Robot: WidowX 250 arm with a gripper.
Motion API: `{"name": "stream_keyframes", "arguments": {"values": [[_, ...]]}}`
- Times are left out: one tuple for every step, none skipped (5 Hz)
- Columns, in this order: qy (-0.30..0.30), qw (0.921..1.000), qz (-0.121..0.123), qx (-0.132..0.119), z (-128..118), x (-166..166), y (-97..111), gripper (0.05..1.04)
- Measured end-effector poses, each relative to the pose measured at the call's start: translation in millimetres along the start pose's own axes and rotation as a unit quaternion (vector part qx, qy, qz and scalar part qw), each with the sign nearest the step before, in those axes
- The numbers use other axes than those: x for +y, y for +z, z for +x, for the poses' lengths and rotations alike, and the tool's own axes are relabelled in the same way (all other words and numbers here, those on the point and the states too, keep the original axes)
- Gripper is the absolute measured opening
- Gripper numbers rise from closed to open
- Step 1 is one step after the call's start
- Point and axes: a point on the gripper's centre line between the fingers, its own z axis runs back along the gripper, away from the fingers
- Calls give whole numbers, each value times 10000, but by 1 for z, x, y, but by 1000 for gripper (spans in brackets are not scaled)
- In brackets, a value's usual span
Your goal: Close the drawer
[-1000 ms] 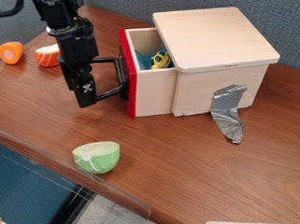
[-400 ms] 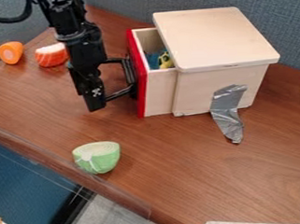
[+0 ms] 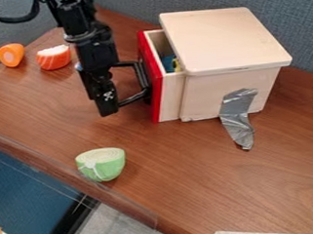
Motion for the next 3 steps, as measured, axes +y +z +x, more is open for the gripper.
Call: {"name": "stream_keyframes", "arguments": {"values": [[-184, 9998, 26, -12, 11, -10, -7, 1001], [-276, 9996, 21, -115, 23, -17, -10, 1001], [-312, 9993, 61, -215, 31, -20, -12, 1001]]}}
